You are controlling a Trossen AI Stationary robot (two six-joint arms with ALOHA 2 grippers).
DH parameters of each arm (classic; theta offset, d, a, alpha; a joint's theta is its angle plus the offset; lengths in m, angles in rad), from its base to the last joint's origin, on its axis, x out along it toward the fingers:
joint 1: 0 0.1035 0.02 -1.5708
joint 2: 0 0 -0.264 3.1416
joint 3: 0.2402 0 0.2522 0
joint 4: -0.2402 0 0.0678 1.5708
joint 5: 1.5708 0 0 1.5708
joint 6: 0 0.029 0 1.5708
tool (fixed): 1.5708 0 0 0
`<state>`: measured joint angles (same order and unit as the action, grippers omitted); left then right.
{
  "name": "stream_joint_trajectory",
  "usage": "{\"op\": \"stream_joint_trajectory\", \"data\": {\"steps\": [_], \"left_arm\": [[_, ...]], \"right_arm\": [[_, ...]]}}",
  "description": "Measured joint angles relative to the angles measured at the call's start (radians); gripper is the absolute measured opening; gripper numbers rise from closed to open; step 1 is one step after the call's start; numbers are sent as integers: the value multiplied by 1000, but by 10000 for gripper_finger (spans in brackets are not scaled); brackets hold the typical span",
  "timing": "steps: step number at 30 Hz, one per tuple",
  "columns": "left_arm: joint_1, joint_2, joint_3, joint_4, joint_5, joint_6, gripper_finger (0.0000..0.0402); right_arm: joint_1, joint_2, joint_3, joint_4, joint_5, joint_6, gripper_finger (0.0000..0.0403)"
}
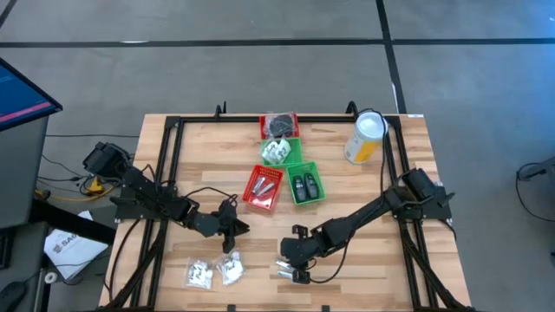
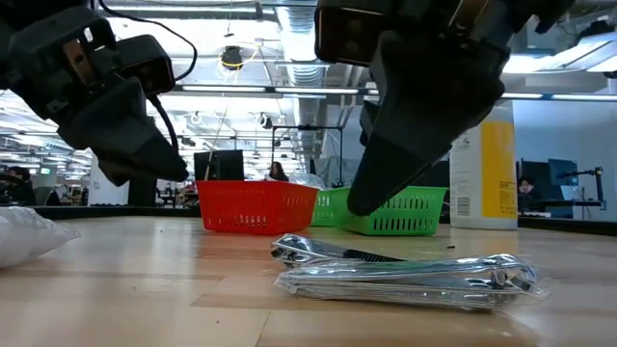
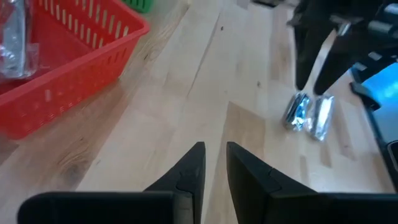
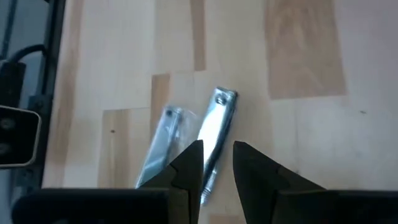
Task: Pick & Place Travel size toiletries
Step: Put the silver nail cutter into the bottom red bin
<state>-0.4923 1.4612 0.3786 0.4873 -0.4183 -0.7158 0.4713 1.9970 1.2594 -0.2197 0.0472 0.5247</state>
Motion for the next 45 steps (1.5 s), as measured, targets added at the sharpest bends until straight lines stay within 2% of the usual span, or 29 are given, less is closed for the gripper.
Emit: {"op": "stream_joint_trajectory", "data": {"steps": [12,28,35,45], "left_arm": [[0,0,0,25,0,-8,58],[0,0,0,34,0,-8,58],[0,0,0,36,0,-8,58],[-2,0,0,37,0,-8,58]], "right_arm": [[0,6,0,49,-23,0,81],[-1,40,0,101,-15,-1,132],[-3,114,13,165,0,-1,134],[-14,163,81,89,-13,-11,121]]}}
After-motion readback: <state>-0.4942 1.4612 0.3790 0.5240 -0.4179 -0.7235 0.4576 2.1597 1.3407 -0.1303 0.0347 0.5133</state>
